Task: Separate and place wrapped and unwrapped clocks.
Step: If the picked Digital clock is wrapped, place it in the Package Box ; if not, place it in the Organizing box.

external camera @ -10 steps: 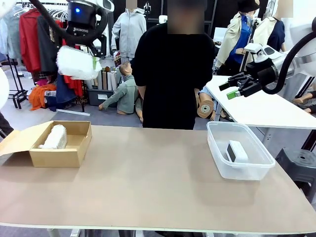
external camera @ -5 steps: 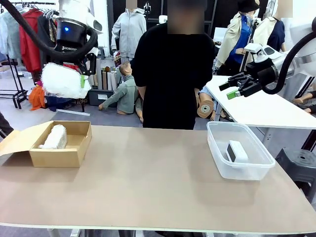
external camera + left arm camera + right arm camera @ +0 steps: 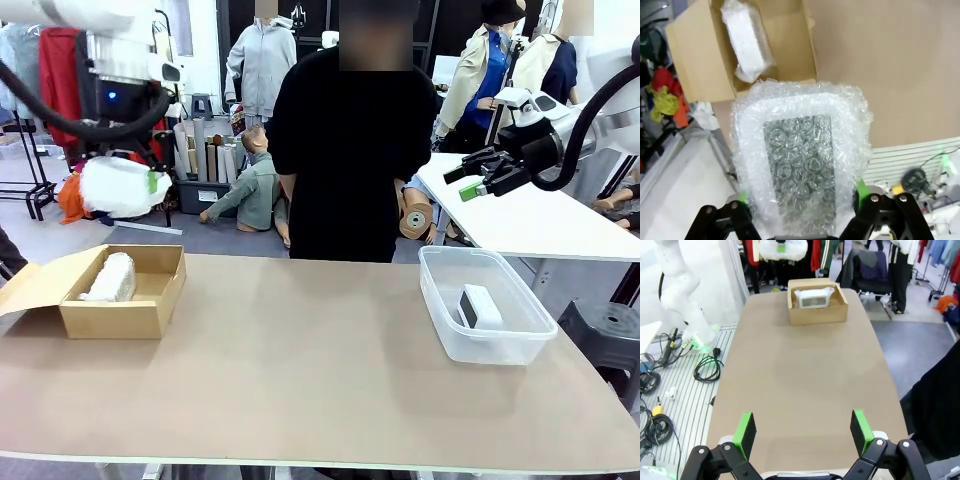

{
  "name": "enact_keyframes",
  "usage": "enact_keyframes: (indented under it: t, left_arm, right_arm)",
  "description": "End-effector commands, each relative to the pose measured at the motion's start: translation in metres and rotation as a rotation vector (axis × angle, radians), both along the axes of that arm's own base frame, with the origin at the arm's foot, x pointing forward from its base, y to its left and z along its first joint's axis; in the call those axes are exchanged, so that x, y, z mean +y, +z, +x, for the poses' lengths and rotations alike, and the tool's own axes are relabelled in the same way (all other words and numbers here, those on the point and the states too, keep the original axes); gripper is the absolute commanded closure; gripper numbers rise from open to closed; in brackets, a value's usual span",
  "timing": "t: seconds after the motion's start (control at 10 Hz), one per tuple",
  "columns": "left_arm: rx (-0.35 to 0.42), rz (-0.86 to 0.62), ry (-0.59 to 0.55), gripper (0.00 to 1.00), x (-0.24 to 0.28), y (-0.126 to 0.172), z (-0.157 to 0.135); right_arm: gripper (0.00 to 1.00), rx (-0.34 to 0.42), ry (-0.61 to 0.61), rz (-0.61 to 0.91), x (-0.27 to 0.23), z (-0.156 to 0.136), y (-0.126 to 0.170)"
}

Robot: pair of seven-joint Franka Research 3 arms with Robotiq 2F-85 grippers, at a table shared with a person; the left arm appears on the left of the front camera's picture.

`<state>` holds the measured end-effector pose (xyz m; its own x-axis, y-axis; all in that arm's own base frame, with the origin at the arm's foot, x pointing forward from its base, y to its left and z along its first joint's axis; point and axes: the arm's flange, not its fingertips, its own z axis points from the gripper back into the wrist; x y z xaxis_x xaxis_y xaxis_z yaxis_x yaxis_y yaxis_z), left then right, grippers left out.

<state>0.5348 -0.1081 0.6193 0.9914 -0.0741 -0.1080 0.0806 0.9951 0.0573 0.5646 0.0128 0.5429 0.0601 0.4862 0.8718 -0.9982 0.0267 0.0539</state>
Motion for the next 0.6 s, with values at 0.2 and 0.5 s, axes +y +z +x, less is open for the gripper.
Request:
enact_keyframes:
  t: [0.2, 0.5]
  left_arm:
    - [-0.094, -0.03, -0.058, 1.0, 0.024, -0.019, -0.005]
    - [-0.076, -0.023, -0.043, 1.0, 0.021, -0.017, 0.006]
  right_arm:
    - [0.0, -0.004, 0.0, -0.003, 0.0, 0.0, 0.001]
    - [0.0, -0.004, 0.0, -0.003, 0.0, 0.0, 0.001]
